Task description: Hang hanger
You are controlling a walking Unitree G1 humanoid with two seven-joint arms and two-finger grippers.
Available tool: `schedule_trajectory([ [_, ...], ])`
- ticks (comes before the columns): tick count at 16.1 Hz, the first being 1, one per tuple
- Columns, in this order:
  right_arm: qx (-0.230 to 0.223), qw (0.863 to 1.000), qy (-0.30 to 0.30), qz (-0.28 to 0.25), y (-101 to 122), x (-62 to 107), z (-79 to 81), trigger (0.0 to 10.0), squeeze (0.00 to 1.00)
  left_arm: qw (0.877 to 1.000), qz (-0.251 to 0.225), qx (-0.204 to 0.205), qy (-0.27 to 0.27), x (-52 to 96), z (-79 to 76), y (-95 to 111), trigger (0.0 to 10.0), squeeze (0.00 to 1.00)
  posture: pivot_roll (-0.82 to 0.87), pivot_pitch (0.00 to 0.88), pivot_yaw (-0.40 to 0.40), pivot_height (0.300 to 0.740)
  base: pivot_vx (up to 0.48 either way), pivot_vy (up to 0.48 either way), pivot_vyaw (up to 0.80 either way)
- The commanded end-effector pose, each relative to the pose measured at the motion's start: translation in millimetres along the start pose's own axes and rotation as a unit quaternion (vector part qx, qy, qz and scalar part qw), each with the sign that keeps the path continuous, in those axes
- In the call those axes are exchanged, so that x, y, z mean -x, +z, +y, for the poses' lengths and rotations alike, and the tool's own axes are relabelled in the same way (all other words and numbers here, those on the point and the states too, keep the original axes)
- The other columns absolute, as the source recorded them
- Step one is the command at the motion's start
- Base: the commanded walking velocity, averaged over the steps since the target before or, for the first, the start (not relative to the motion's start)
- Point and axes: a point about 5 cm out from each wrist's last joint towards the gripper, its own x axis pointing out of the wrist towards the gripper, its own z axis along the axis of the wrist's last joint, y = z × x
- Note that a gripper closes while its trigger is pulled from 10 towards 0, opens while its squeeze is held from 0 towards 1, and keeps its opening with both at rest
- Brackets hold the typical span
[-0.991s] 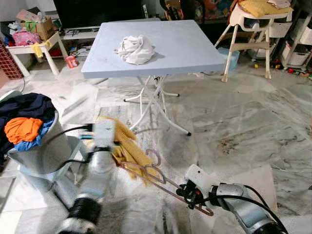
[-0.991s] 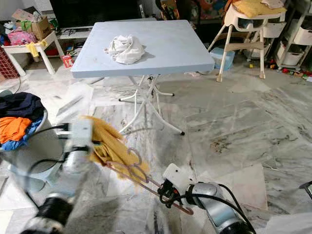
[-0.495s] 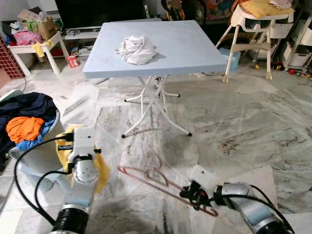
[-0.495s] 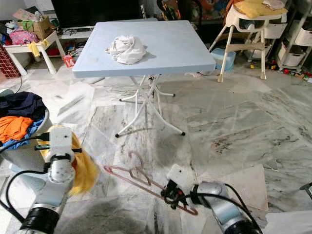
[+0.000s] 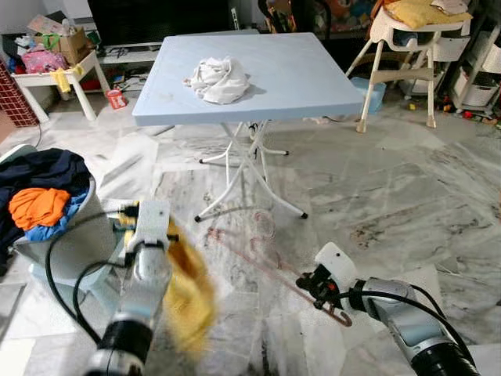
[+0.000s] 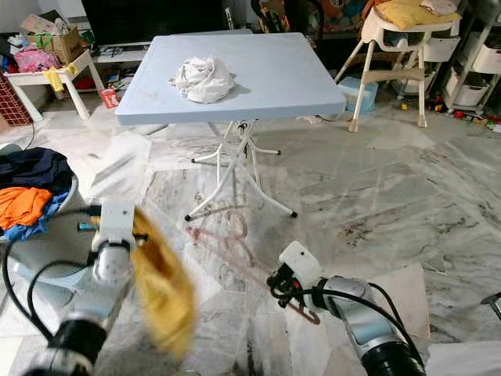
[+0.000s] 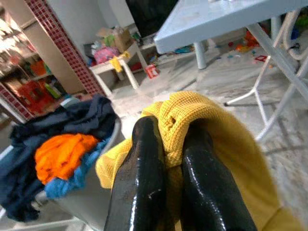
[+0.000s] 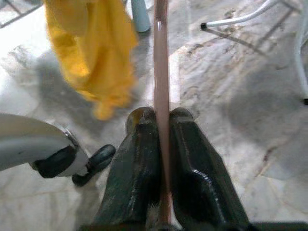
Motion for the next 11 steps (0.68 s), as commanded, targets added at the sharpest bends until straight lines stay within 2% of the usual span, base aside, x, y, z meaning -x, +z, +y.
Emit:
schedule_trajectory([
  [1,0.016,0.993,-0.116,-0.035,14.0,-0.3,-21.3,10.0,0.0,1.0,0.019,0.001,0.02,-12.3,13.7,1.3,10.0,0.0,0.04,0.018,0.049,0.74,0.0,0.0,0.0],
  [2,-0.004,0.984,-0.169,-0.058,20.1,-0.7,-28.3,10.0,0.0,0.999,0.038,0.011,-0.003,-12.8,11.6,-2.6,10.0,0.0,0.04,0.023,0.052,0.74,0.0,0.0,0.0],
  [3,-0.061,0.965,-0.22,-0.125,34.6,-0.5,-30.8,10.0,0.0,0.997,0.039,0.041,-0.057,-8.0,3.5,-5.2,10.0,0.0,0.04,0.028,0.054,0.74,0.0,0.0,0.0],
  [4,-0.085,0.957,-0.234,-0.146,38.9,-1.0,-29.4,10.0,0.0,0.994,0.034,0.052,-0.087,-3.1,-1.4,-6.8,10.0,0.0,0.04,0.03,0.056,0.74,0.0,0.0,0.0],
  [5,-0.137,0.935,-0.27,-0.183,44.8,-3.2,-24.3,10.0,0.0,0.988,0.043,0.068,-0.129,10.3,-9.8,-16.8,10.0,0.0,0.05,0.028,0.055,0.74,0.0,0.0,0.0],
  [6,-0.15,0.926,-0.287,-0.196,46.5,-4.1,-22.6,10.0,0.0,0.986,0.05,0.075,-0.14,15.1,-11.6,-21.4,10.0,0.0,0.05,0.027,0.054,0.74,0.0,0.0,0.0],
  [7,-0.182,0.911,-0.307,-0.206,47.8,-9.4,-15.8,10.0,0.0,0.978,0.05,0.089,-0.182,30.7,-16.6,-28.2,10.0,0.0,0.05,0.019,0.053,0.74,0.0,0.0,0.0],
  [8,-0.186,0.908,-0.311,-0.21,48.8,-11.4,-12.4,10.0,0.0,0.972,0.045,0.105,-0.206,39.1,-18.9,-28.6,10.0,0.0,0.05,0.015,0.05,0.74,0.0,0.0,0.0],
  [10,-0.223,0.896,-0.32,-0.214,46.8,-12.2,-11.5,10.0,0.0,0.972,0.037,0.085,-0.216,47.5,-15.3,-29.1,10.0,0.0,0.05,0.005,0.048,0.74,0.0,0.0,0.0],
  [11,-0.23,0.891,-0.325,-0.218,46.4,-9.9,-14.0,10.0,0.0,0.972,0.05,0.094,-0.212,52.5,-8.2,-30.8,10.0,0.0,0.05,0.002,0.051,0.74,0.0,0.0,0.0],
])
